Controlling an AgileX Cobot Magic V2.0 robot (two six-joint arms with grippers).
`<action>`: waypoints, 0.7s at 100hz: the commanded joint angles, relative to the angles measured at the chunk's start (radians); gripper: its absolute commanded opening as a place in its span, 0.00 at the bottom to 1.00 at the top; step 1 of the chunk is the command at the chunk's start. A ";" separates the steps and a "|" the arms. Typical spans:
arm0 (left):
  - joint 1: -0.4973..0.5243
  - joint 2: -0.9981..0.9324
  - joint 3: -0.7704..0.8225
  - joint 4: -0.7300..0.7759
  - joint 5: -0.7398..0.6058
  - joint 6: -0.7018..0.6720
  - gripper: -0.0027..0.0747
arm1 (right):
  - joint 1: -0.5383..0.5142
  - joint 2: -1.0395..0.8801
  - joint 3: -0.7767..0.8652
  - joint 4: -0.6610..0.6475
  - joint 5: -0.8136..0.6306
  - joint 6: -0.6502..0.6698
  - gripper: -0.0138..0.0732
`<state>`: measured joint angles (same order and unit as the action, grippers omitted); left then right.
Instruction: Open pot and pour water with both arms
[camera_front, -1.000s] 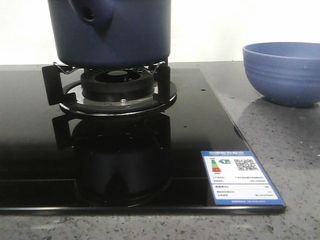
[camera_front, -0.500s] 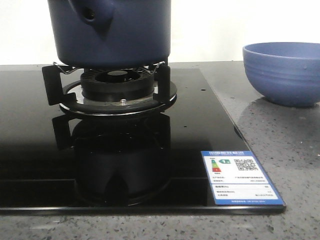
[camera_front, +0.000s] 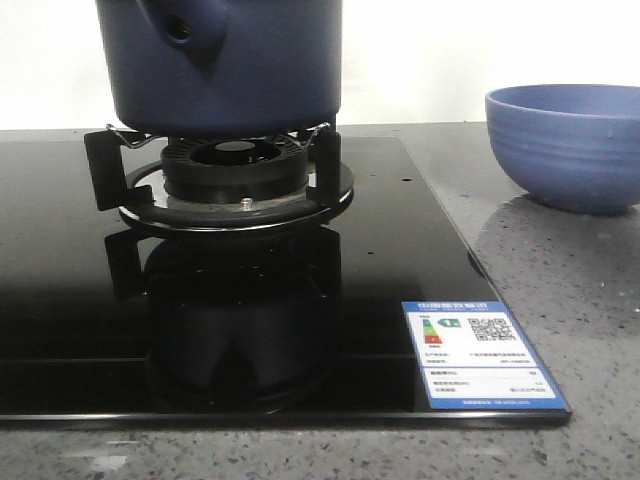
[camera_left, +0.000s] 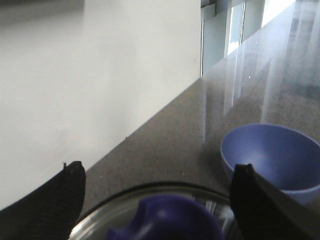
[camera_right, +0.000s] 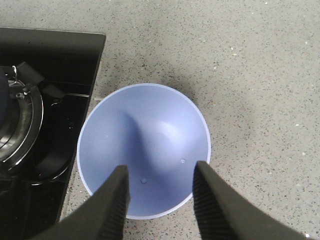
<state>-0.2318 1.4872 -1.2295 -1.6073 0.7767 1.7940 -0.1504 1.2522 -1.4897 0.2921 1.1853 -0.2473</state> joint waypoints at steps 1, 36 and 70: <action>-0.005 -0.072 -0.077 -0.089 0.040 -0.016 0.75 | -0.007 -0.027 -0.032 0.025 -0.044 -0.014 0.47; 0.056 -0.290 -0.126 -0.031 -0.079 -0.180 0.44 | -0.007 -0.027 -0.032 0.180 -0.084 -0.046 0.40; 0.238 -0.478 -0.057 0.216 -0.186 -0.397 0.01 | -0.001 -0.180 0.182 0.618 -0.461 -0.380 0.09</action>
<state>-0.0342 1.0754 -1.2990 -1.3799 0.6425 1.4576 -0.1484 1.1553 -1.3693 0.7917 0.8836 -0.4965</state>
